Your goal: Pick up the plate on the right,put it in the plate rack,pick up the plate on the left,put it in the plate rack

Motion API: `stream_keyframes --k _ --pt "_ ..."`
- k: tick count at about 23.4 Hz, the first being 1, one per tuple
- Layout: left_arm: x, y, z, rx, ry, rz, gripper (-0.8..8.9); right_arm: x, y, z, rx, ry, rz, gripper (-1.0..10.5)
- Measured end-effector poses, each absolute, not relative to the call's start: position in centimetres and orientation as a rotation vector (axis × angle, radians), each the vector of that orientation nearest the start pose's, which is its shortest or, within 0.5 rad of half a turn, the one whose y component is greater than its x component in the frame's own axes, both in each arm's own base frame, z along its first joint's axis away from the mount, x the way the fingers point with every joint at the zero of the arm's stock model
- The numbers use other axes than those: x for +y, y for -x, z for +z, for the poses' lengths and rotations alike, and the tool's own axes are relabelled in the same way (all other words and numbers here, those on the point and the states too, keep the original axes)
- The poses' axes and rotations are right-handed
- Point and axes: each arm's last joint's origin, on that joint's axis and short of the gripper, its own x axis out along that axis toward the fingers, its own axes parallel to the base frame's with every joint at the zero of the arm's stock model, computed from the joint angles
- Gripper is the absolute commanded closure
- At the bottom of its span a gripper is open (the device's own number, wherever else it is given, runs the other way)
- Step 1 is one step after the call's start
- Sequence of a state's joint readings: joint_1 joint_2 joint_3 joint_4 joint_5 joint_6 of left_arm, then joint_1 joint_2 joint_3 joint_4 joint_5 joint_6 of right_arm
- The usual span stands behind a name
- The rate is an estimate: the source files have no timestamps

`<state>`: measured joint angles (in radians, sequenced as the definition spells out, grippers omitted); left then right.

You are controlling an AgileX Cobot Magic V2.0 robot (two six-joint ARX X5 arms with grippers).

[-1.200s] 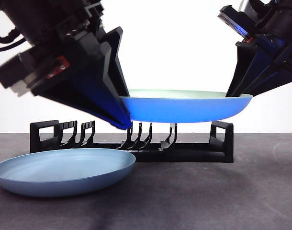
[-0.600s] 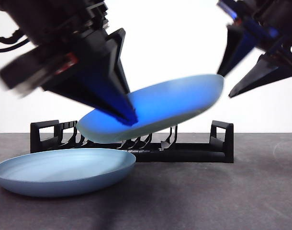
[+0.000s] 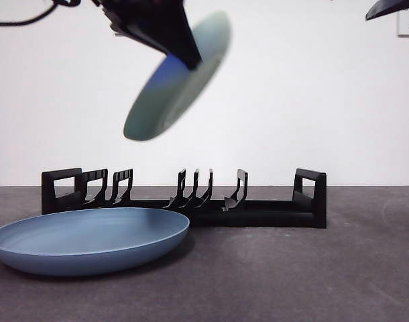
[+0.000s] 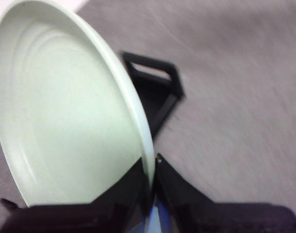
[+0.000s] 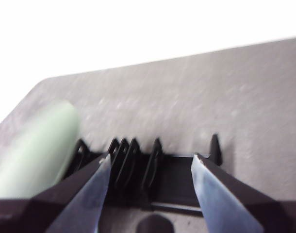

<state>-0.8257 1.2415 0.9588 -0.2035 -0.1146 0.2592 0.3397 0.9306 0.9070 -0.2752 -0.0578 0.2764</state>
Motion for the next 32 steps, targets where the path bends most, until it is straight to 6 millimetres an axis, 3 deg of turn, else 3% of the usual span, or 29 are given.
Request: stream_keyframes --k 3,6,11,15,20,26,32 --pt "-17.0 -21.7 32.1 0.323 -0.287 -0.751 8.23 6.8 -18.8 34.1 0.351 -0.227 0.343 6.7" --pt "-14.4 -23.7 32.9 0.311 -0.151 -0.764 8.23 6.8 -18.8 34.0 0.361 -0.225 0.341 6.7" --pt "-10.2 -26.1 32.8 0.346 0.036 -0.772 8.23 6.8 -18.8 34.0 0.362 -0.225 0.340 6.7" --pt "-8.2 -27.6 32.0 0.374 0.094 -0.737 8.23 6.8 -18.8 34.0 0.362 -0.225 0.340 6.7" --pt "-7.2 -29.6 29.8 0.455 0.138 -0.734 8.23 6.8 -18.8 34.0 0.362 -0.225 0.340 6.7" --pt "-7.5 -31.4 26.7 0.563 0.169 -0.741 8.23 6.8 -18.8 34.0 0.362 -0.225 0.340 6.7" --pt "-7.5 -31.8 25.9 0.594 0.172 -0.724 8.11 6.8 -18.8 34.0 0.362 -0.225 0.340 6.7"
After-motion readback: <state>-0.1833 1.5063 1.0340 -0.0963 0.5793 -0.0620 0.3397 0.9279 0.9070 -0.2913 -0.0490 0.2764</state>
